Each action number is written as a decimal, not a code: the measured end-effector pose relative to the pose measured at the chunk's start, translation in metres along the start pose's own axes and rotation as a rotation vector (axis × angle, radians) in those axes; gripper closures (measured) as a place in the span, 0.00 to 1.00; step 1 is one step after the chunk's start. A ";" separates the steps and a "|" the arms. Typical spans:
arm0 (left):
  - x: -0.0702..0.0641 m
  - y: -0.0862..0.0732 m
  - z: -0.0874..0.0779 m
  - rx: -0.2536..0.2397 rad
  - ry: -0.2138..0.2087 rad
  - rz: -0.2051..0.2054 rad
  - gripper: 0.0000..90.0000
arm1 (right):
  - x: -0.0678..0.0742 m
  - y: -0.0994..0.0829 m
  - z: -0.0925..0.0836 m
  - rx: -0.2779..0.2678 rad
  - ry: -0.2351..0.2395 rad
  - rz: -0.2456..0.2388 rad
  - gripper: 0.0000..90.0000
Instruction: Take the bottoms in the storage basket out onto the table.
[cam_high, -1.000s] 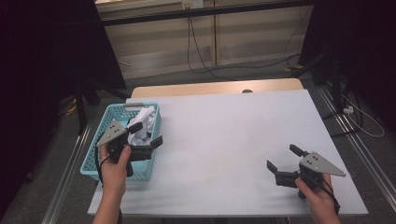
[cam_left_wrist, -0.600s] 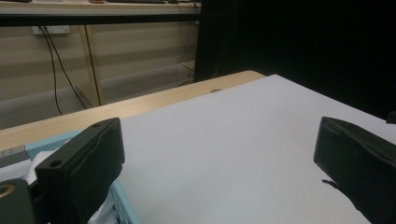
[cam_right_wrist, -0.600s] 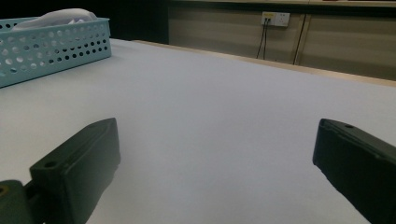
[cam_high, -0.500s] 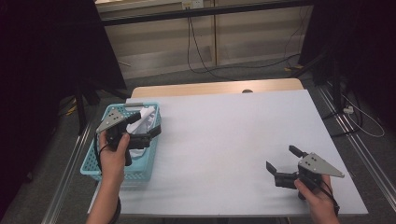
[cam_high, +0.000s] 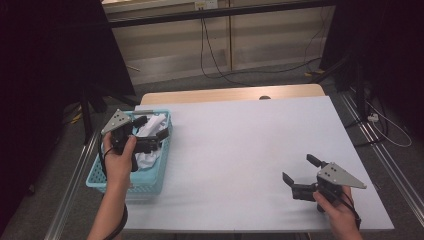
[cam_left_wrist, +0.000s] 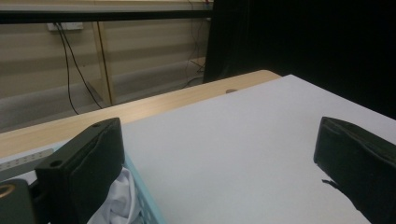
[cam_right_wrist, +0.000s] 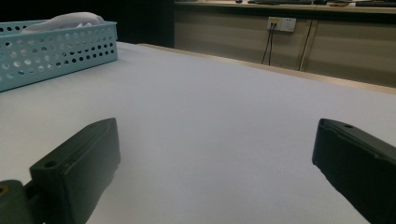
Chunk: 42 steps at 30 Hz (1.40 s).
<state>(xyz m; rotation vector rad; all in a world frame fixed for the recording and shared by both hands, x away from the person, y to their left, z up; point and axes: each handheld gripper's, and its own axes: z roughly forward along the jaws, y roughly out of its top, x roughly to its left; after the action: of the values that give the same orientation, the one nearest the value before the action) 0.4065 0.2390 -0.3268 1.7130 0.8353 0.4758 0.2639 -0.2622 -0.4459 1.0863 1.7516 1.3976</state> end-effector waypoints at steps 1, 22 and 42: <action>0.001 0.000 0.000 0.000 0.003 -0.003 0.02 | 0.000 0.000 0.001 0.001 0.003 0.001 0.00; 0.035 -0.009 0.009 0.045 0.045 -0.059 0.03 | 0.001 0.001 0.002 0.005 0.013 -0.011 0.00; 0.069 -0.027 0.031 0.162 0.096 -0.076 0.04 | -0.002 -0.001 -0.012 0.002 -0.019 -0.012 0.00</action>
<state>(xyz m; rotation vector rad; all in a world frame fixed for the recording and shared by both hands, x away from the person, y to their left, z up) 0.4654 0.2729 -0.3689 1.8095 1.0286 0.4521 0.2543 -0.2696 -0.4443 1.0848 1.7435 1.3746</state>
